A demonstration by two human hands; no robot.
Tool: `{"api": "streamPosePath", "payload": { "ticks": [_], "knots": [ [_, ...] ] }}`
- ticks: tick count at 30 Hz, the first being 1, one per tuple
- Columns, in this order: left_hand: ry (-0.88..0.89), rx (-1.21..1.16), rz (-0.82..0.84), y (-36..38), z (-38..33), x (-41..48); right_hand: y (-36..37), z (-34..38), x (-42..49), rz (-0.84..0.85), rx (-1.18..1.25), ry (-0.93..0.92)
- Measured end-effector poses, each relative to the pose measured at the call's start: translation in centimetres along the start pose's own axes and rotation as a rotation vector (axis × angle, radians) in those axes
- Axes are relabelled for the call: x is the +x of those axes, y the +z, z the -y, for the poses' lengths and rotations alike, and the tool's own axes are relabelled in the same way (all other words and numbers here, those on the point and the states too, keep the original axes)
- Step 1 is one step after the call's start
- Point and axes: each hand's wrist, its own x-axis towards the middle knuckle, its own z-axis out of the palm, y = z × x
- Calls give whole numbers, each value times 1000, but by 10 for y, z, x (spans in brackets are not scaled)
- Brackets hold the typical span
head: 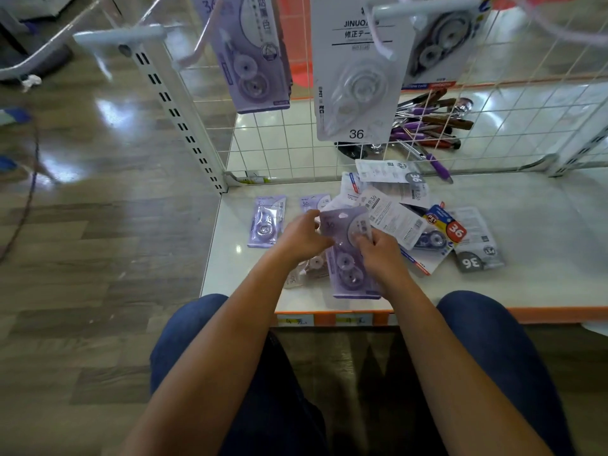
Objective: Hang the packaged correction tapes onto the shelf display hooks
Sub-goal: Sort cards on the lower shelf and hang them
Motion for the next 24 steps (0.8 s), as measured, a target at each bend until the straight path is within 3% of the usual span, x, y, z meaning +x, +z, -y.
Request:
{"api": "streamPosePath", "payload": {
  "ticks": [6, 12, 17, 24],
  "knots": [
    [-36, -255, 157, -21, -11, -10, 3, 17, -6, -9, 250, -83],
    [77, -542, 151, -35, -20, -21, 9, 43, -18, -22, 332, -146],
    [191, -783, -28, -45, -27, -24, 19, 70, -36, 44, 273, -296],
    [425, -871, -225, -68, -39, -40, 24, 107, -50, -23, 219, -490]
  ]
}}
